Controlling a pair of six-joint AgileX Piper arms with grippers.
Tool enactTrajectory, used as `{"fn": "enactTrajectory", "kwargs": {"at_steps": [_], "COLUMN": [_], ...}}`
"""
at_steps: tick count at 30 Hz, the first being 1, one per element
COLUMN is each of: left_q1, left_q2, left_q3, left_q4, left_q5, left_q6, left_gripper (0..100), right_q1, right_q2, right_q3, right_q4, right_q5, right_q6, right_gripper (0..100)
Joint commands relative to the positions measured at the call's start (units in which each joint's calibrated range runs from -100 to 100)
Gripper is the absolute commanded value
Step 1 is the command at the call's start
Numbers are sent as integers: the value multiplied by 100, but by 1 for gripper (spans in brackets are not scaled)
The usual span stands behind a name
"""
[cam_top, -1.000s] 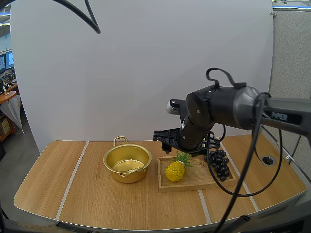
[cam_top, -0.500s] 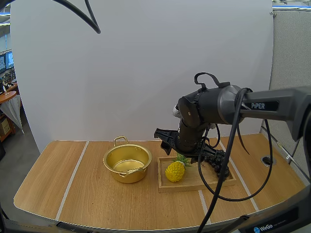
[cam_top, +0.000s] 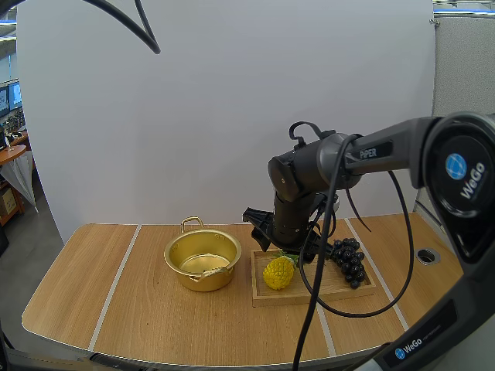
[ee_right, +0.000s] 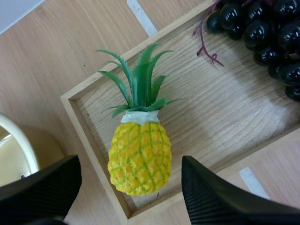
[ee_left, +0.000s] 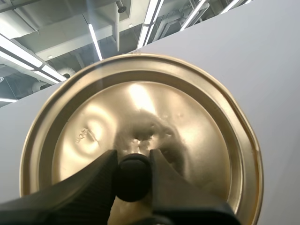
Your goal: Open the pot, put the pineapple inside, and close it
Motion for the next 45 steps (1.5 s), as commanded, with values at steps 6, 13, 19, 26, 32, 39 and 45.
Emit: {"fn": "enactTrajectory", "kwargs": {"at_steps": [6, 13, 19, 26, 32, 39, 45], "left_q1": [-20, -20, -20, -20, -20, -20, -20], "left_q2": [-44, -44, -44, -44, -44, -44, -44], "left_q3": [-50, -50, -50, -50, -50, -50, -50], "left_q4": [11, 11, 11, 11, 11, 11, 11], "left_q5": [-193, -193, -193, -193, -193, -193, -193], "left_q6": [-51, -51, -51, -51, -51, -51, -51], "left_gripper": [0, 0, 0, 0, 0, 0, 0], "right_q1": [8, 8, 8, 8, 8, 8, 8], "right_q2": [377, 781, 1045, 1315, 1321, 1295, 1295], "right_q3": [-40, -40, -40, -40, -133, -219, -219], "right_q4": [-120, -316, -364, -364, -375, -206, 109], "right_q5": [-327, -478, -628, -664, -664, -470, -453], "right_q6": [262, 563, 587, 587, 565, 587, 587], "right_gripper": [100, 100, 100, 100, 61, 54, 0]}}
